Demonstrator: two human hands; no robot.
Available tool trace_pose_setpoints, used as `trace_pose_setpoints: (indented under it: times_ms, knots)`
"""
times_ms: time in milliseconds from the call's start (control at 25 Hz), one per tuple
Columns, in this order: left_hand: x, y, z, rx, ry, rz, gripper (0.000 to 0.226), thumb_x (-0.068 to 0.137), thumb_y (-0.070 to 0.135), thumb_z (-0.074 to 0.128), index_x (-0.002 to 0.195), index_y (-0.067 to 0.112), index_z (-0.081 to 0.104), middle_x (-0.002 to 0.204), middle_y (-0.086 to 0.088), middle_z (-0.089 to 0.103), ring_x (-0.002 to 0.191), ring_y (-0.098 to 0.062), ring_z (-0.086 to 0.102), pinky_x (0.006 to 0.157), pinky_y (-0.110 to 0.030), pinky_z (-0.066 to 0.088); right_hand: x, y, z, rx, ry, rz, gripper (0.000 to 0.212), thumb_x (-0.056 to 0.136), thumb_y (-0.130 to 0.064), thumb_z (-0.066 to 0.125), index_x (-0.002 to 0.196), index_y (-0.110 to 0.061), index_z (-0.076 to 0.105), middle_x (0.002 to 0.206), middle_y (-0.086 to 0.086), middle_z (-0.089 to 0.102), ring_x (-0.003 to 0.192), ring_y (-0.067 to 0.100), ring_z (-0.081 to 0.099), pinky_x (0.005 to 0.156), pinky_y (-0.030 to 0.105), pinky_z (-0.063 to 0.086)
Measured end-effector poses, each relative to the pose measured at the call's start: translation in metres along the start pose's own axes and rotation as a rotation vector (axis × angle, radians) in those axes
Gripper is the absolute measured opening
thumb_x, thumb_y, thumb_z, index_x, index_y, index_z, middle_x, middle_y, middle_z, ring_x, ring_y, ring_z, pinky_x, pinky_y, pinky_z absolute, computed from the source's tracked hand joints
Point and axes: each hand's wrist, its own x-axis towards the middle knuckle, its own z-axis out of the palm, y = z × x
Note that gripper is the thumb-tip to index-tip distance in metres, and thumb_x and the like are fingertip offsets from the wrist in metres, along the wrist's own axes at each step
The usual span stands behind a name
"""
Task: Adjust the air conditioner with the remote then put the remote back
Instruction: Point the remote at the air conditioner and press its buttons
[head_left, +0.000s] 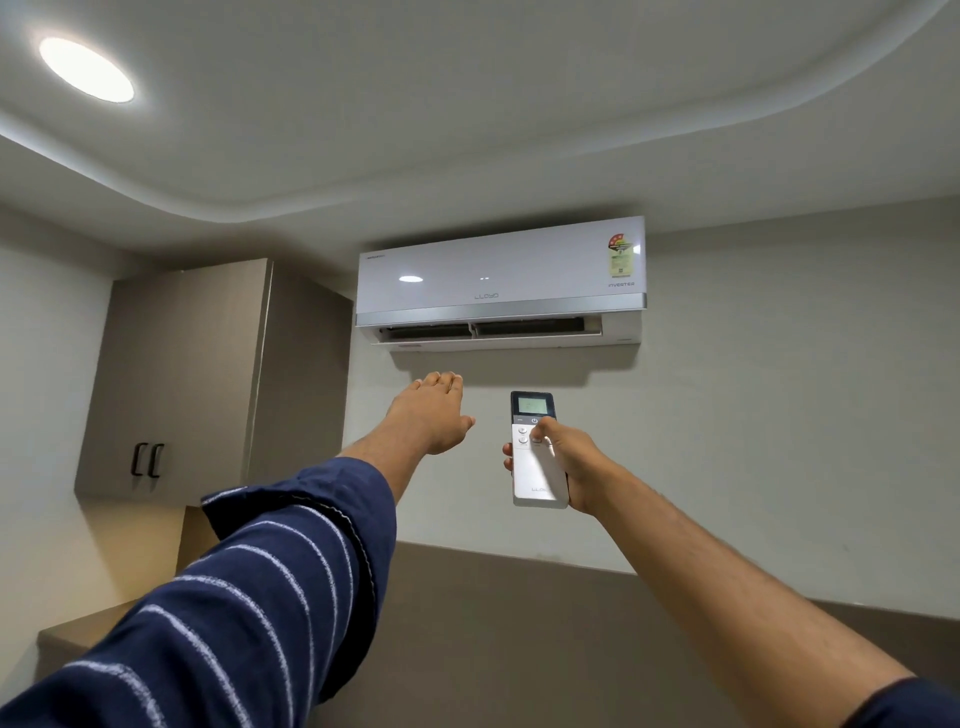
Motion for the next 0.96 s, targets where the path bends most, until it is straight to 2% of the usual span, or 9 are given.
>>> trace_pose_setpoints:
  times_ms: [160,440,960]
  knots:
    - [0.001,0.001,-0.006,0.007,0.011,0.006,0.07,0.1,0.041,0.031,0.155,0.007,0.005,0.163,-0.01,0.008,0.151,-0.026,0.009,0.121,-0.039,0.012,-0.002,-0.003,0.0,0.003,-0.007,0.001,0.025,0.09,-0.01,0.039,0.108,-0.003,0.054,0.084,0.016,0.07,0.069,0.027,0.068,0.062,0.033,0.054]
    - [0.007,0.003,-0.015,0.018,0.032,0.008,0.07,0.1,0.042,0.031,0.155,0.007,0.006,0.163,-0.011,0.009,0.15,-0.026,0.01,0.121,-0.04,0.013,0.0,-0.007,-0.002,0.006,-0.006,-0.009,0.02,0.091,-0.011,0.038,0.096,-0.006,0.057,0.081,0.015,0.071,0.064,0.024,0.069,0.057,0.03,0.054]
    - [0.017,0.008,-0.011,0.031,0.038,0.012,0.071,0.099,0.043,0.032,0.155,0.009,0.005,0.163,-0.009,0.008,0.151,-0.026,0.009,0.121,-0.04,0.012,0.004,-0.007,-0.007,-0.01,0.028,0.006,0.02,0.089,-0.012,0.04,0.098,-0.006,0.057,0.073,0.013,0.073,0.061,0.024,0.07,0.057,0.029,0.056]
